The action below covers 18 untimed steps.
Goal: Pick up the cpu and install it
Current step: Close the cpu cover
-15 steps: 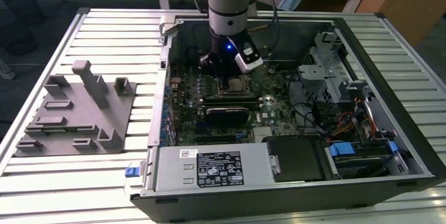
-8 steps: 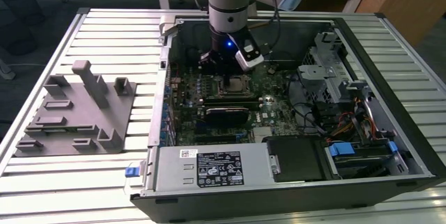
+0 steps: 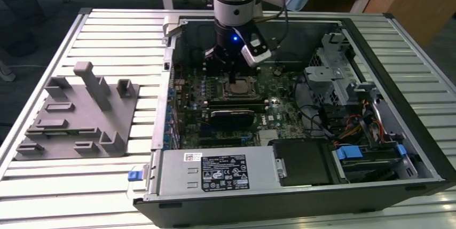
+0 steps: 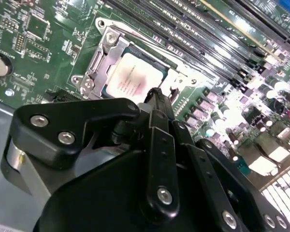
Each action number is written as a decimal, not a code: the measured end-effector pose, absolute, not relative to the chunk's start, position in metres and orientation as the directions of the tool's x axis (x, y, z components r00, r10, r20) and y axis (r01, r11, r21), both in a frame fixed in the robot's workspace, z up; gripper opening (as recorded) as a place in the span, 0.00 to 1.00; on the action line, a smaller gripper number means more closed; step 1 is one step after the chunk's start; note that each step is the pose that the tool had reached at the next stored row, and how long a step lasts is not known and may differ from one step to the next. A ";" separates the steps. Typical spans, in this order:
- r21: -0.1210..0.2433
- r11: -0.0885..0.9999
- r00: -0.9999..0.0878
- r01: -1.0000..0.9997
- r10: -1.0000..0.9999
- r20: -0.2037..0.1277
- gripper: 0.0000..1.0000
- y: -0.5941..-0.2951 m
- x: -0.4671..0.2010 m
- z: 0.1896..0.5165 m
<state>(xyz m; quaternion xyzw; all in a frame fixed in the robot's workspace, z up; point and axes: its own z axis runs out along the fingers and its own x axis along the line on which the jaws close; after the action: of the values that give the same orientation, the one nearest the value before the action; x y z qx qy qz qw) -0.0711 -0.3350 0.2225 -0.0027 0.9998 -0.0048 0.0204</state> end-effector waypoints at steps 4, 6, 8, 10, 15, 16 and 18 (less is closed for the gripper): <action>-0.009 1.000 -0.999 -0.005 -0.006 -0.041 0.11 -0.335 -0.071 0.224; -0.010 1.000 -0.999 -0.005 -0.006 -0.041 0.11 -0.335 -0.071 0.224; -0.010 1.000 -0.999 -0.005 -0.006 -0.041 0.11 -0.335 -0.067 0.224; -0.010 1.000 -0.999 -0.005 -0.006 -0.040 0.11 -0.335 -0.062 0.224; -0.010 1.000 -0.999 -0.005 -0.006 -0.039 0.11 -0.335 -0.053 0.224; -0.011 1.000 -0.999 -0.005 -0.006 -0.038 0.11 -0.335 -0.052 0.224; -0.012 1.000 -0.999 -0.005 -0.006 -0.038 0.11 -0.335 -0.052 0.224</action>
<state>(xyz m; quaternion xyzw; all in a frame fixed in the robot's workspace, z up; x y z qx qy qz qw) -0.0518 -0.3350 0.2238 -0.0027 0.9998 -0.0062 0.0192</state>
